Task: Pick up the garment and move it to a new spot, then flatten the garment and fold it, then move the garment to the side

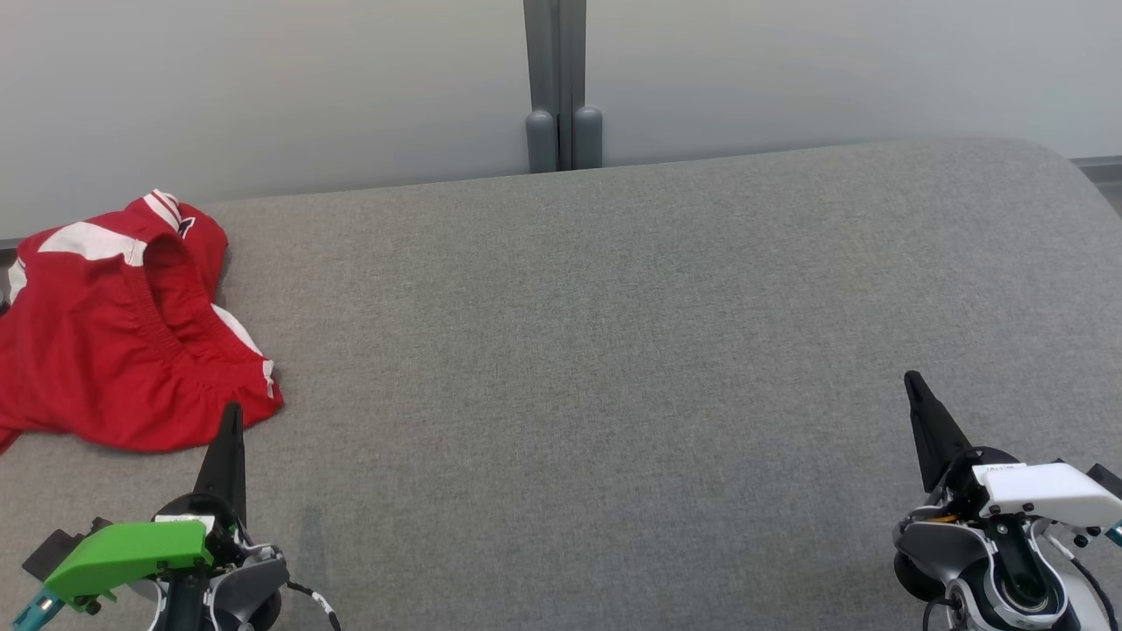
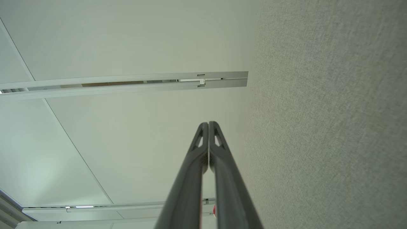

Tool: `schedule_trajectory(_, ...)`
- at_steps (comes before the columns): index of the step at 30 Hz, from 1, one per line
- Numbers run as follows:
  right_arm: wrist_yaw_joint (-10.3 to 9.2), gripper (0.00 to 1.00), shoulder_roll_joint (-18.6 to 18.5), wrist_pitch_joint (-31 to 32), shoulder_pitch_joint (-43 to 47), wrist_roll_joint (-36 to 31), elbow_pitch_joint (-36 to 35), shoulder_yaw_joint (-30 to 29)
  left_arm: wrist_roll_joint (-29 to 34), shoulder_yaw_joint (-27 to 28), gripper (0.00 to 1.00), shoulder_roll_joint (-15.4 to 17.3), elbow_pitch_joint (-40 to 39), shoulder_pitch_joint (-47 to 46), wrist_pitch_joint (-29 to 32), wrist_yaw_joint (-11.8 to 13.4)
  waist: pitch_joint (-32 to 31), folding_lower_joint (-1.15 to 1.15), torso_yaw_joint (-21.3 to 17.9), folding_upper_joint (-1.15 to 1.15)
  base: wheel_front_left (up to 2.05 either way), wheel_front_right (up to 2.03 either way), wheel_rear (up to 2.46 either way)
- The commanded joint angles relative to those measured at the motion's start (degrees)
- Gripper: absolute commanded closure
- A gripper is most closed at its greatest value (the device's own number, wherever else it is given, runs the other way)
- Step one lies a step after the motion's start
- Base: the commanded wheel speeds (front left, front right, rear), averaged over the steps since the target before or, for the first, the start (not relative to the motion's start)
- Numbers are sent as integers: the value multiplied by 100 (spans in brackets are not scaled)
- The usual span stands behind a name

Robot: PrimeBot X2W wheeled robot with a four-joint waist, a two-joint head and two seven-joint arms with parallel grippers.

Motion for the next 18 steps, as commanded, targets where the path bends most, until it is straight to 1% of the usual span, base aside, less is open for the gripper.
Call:
schedule_trajectory(1, 2, 100, -3, 11, -31, -20, -25, 0, 28, 5, 100, 13, 5, -69, 14, -33, 0, 0, 0, 0, 0, 0, 0)
schedule_trajectory(18, 2, 100, -3, 11, -31, -20, -25, 0, 28, 5, 100, 13, 5, -69, 13, -34, 0, 0, 0, 0, 0, 0, 0)
